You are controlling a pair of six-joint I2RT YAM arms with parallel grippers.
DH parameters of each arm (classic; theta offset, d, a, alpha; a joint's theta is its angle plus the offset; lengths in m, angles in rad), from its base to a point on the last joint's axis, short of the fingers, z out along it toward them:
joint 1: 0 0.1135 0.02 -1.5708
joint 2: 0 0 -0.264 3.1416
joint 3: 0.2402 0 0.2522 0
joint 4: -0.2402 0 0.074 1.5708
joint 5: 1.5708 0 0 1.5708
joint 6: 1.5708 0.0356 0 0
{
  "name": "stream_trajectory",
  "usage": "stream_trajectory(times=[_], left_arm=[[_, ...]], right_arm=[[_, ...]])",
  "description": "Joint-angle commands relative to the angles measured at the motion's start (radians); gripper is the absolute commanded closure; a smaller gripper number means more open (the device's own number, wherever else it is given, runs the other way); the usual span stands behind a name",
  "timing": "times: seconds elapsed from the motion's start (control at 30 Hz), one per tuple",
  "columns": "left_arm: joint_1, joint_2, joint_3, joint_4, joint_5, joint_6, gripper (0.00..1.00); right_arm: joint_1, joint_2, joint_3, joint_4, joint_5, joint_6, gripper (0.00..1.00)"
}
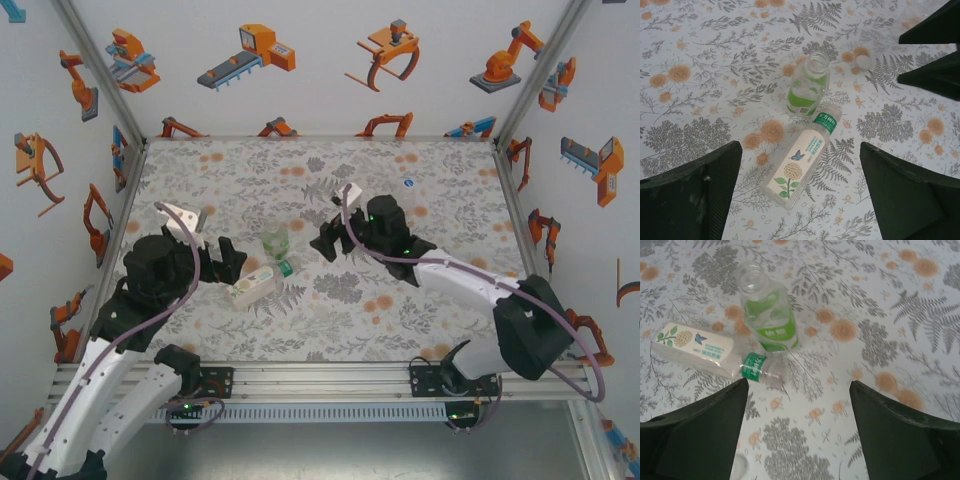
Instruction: Screw on the bottle caps
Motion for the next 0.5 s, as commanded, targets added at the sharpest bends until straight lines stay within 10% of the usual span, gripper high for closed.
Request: stream_trajectory(times=[0.0, 0.47], left_arm=[[0.004, -0.037, -0.002, -0.048, -0.012, 0.013, 0.06], [0.005, -0.138, -0.035, -0.049, -0.002, -0.038, 0.04]], right_arm=[[0.052, 0.077, 0.004, 0.194, 0.056, 0.021, 0.23], [0.174, 0.465, 0.192, 0.456, 0.152, 0.040, 0.10]])
